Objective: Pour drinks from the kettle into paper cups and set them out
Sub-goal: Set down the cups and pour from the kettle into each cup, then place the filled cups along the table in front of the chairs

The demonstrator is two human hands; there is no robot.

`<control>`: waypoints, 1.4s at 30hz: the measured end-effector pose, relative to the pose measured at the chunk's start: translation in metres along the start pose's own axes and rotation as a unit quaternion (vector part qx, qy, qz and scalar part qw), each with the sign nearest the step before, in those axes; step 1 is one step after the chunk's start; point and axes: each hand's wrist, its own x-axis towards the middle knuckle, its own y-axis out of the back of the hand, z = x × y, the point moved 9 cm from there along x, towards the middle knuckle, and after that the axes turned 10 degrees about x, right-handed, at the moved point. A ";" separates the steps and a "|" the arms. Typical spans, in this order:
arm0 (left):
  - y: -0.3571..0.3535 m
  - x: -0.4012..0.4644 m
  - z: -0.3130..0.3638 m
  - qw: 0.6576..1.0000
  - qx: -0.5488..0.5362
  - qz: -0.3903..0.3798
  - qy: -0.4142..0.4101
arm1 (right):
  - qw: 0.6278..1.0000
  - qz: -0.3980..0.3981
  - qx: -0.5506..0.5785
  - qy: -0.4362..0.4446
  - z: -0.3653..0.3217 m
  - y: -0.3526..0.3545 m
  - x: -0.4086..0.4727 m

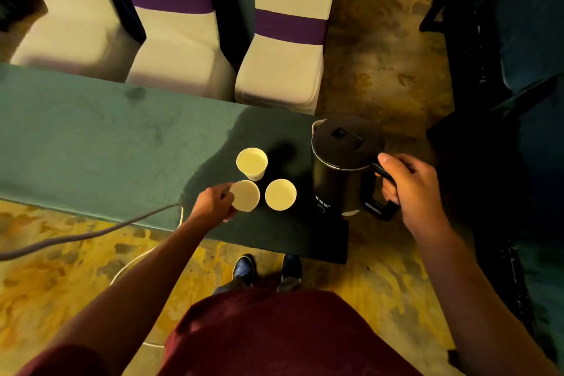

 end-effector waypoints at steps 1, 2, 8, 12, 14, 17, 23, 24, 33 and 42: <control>0.000 -0.001 0.000 1.000 0.000 0.000 0.005 | 1.000 -0.011 0.004 -0.001 0.002 -0.006 0.007; 0.000 -0.001 0.000 1.000 0.000 -0.001 0.008 | 1.000 -0.023 0.006 0.001 0.004 -0.012 0.012; 0.000 -0.006 0.002 1.000 0.001 0.006 0.028 | 0.998 -0.066 -0.014 -0.008 0.018 -0.044 0.037; 0.000 -0.005 0.001 0.999 -0.001 0.013 0.035 | 0.998 -0.063 -0.022 -0.004 0.025 -0.053 0.044; -0.001 -0.005 0.001 0.999 0.003 0.012 0.035 | 0.997 -0.073 -0.026 -0.006 0.028 -0.056 0.046; -0.002 -0.004 0.001 0.999 -0.002 0.010 0.035 | 0.995 -0.094 -0.038 -0.012 0.033 -0.058 0.046; -0.003 -0.001 0.001 0.999 -0.001 -0.002 0.034 | 0.987 -0.126 -0.061 -0.075 0.048 -0.046 0.031; -0.003 0.000 0.001 0.999 0.000 -0.003 0.033 | 0.984 -0.135 -0.069 -0.092 0.050 -0.045 0.031; 0.000 -0.003 0.002 1.000 -0.006 -0.012 0.021 | 0.955 -0.173 -0.157 -0.180 0.050 -0.048 0.042; 0.015 -0.009 -0.021 0.998 -0.055 0.030 0.025 | 0.974 -0.006 -0.214 -0.069 0.021 -0.024 0.049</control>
